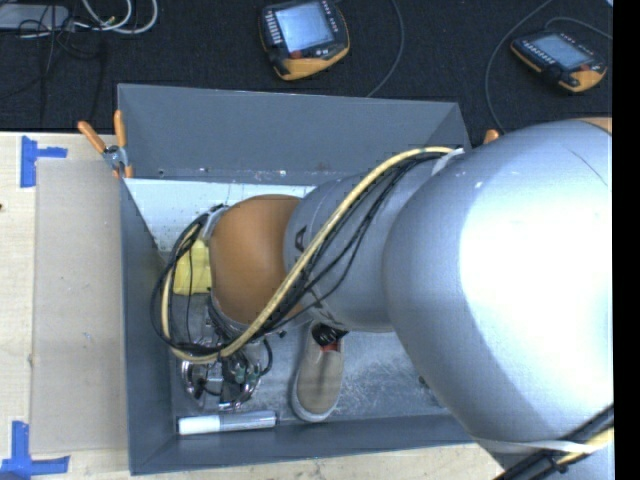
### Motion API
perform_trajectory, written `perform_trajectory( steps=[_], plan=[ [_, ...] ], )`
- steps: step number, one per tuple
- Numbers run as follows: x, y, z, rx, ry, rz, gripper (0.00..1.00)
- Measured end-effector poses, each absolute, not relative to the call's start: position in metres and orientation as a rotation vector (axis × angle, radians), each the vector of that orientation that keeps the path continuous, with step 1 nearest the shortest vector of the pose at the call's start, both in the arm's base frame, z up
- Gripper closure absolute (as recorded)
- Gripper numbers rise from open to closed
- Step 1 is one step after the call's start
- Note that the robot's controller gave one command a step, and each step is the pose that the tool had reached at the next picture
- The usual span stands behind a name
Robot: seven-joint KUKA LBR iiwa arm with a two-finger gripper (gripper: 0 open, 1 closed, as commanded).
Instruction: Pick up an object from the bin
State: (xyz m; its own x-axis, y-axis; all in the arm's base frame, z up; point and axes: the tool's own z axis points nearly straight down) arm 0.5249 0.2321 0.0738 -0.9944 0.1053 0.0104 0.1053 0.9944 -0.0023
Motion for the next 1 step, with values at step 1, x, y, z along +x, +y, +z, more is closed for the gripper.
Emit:
perform_trajectory(
  steps=[1],
  plan=[
    [0.5232, 0.2309, 0.0711, -0.171, -3.124, 0.004, 1.00]
  ],
)
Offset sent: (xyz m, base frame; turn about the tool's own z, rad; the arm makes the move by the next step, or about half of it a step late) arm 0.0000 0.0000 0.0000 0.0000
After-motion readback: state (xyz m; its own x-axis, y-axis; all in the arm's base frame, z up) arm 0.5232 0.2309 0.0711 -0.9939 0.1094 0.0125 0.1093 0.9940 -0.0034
